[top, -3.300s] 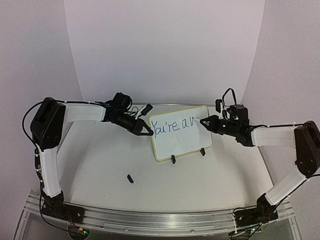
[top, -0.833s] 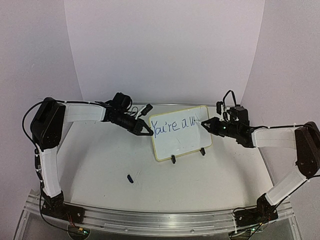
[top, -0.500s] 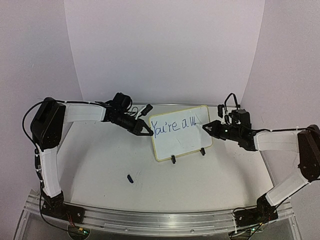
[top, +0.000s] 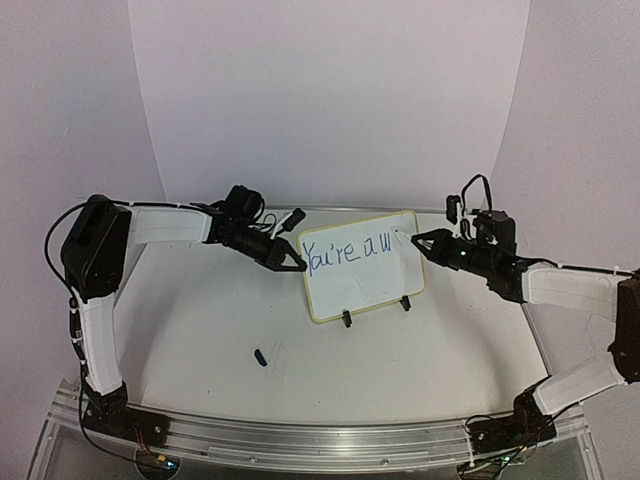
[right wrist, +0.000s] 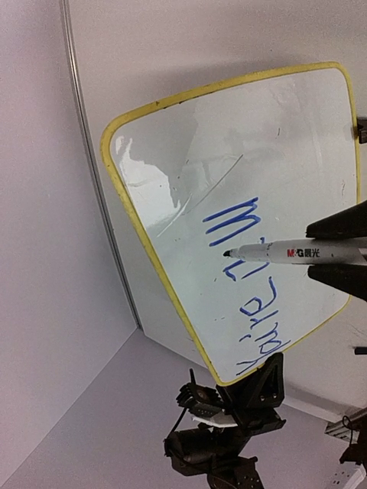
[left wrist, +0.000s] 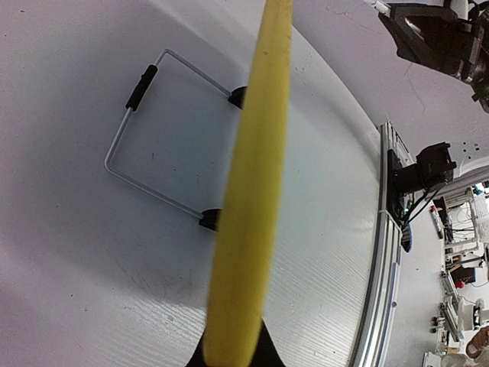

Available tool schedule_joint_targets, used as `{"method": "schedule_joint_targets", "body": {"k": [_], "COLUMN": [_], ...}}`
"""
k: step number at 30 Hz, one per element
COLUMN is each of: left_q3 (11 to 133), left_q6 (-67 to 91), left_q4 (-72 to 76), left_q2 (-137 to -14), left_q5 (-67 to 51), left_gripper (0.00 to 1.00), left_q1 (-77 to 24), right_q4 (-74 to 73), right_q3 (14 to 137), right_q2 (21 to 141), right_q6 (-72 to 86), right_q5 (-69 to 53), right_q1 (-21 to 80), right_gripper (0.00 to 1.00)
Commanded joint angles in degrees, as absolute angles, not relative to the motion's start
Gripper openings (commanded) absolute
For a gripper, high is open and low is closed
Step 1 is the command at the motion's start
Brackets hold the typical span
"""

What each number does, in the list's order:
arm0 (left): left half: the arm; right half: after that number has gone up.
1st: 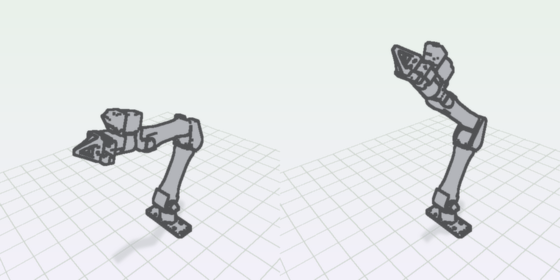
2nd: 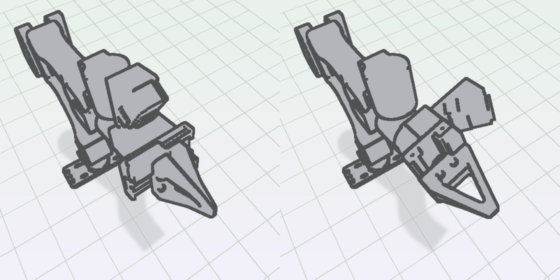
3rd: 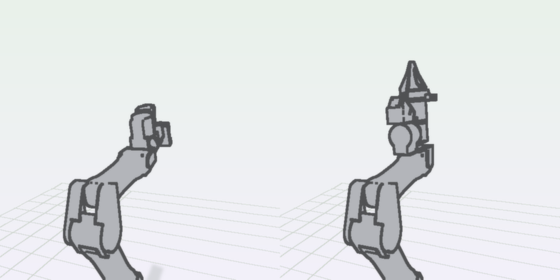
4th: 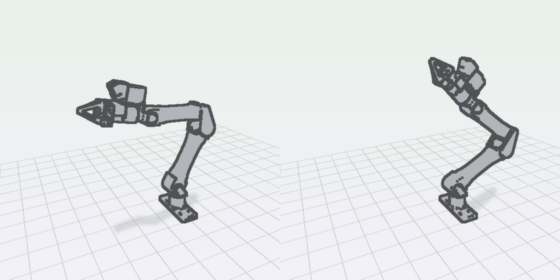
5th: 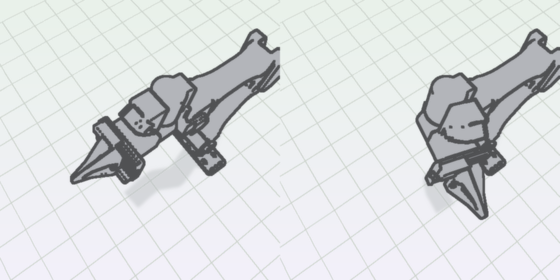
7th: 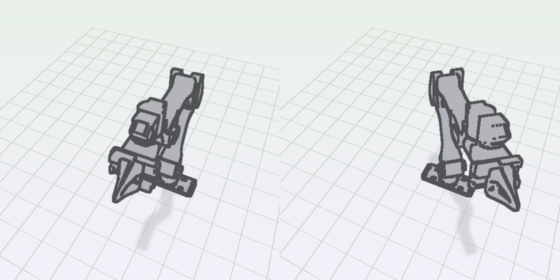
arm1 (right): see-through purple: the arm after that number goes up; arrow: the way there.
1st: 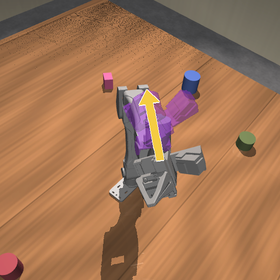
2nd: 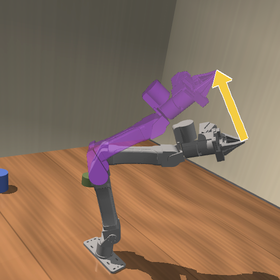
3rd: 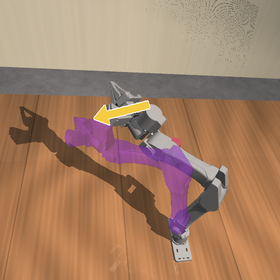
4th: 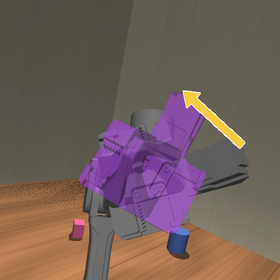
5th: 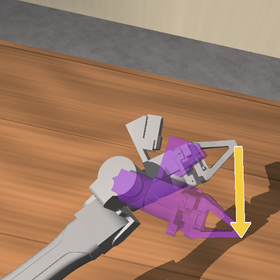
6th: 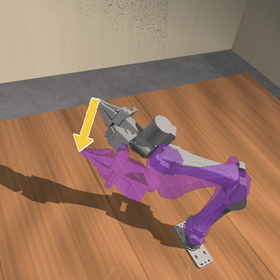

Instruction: Write a sentence on the whiteboard

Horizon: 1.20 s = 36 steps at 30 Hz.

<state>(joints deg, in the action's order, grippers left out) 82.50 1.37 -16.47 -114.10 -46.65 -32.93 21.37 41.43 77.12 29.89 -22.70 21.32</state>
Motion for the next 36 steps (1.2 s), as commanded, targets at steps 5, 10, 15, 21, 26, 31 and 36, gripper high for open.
{"method": "schedule_joint_targets", "body": {"k": [5,10,15,21,26,31,36], "left_q3": [83.7,83.6,83.6,83.6,83.6,83.6,83.7], "left_q6": [-1.7,-1.9,-2.1,-2.1,-2.2,-2.2,-2.2], "left_q4": [-19.4,-19.6,-19.6,-19.7,-19.8,-19.8,-19.8], "left_q2": [-115.8,-116.1,-116.3,-116.6,-116.5,-116.5,-116.6], "left_q5": [-45.1,-45.0,-44.9,-44.9,-44.8,-44.8,-44.8], "left_gripper": [0.00,0.00,0.00,0.00,0.00,0.00,0.00], "left_q1": [-33.9,-33.9,-33.9,-33.9,-33.9,-33.9,-33.9], "right_q4": [22.2,23.8,25.4,26.8,27.1,28.4,29.3], "right_q3": [41.6,41.4,42.1,43.2,43.7,43.7,44.2], "right_q2": [78.0,78.9,81.3,83.4,84.9,86.1,87.4], "right_q6": [27.6,27.0,26.8,27.3,27.5,28.7,29.4], "right_q5": [-27.9,-34.4,-37.8,-39.0,-37.5,-35.4,-34.3], "right_q1": [18.4,16.2,15.5,15.3,15.0,14.5,14.4], "right_gripper": [0.00,0.00,0.00,0.00,0.00,0.00,0.00]}}
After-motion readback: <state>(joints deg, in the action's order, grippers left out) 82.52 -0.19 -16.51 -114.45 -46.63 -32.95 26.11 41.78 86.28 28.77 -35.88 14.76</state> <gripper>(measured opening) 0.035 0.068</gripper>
